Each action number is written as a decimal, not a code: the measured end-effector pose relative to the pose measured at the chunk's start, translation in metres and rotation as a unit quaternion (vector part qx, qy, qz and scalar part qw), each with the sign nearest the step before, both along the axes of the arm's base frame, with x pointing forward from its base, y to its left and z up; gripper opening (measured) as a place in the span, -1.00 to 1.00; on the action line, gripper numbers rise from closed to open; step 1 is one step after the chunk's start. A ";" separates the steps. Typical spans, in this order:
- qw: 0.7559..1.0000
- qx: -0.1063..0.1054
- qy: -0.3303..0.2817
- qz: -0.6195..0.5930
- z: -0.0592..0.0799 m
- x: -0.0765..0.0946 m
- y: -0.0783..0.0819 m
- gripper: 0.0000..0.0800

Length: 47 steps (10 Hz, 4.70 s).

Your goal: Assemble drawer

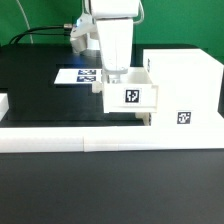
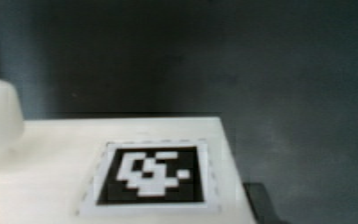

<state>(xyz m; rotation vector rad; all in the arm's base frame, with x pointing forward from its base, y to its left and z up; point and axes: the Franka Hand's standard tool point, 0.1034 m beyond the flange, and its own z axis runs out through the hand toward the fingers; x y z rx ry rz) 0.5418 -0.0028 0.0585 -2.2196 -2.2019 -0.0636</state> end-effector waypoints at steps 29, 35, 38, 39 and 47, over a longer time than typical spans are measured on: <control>1.000 -0.004 0.005 -0.012 -0.003 -0.001 0.013 -0.89; 1.000 -0.016 -0.004 -0.009 -0.004 -0.001 0.010 -0.89; 1.000 -0.017 -0.010 0.005 -0.004 0.000 0.011 -0.89; 1.000 -0.017 -0.021 0.010 -0.005 0.000 0.010 -0.89; 0.999 -0.013 -0.036 -0.009 -0.006 -0.006 0.008 -0.43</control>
Offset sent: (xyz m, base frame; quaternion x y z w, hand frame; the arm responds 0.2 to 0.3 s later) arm -0.0017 0.0090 0.0011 -0.0224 -0.0008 0.0223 0.9995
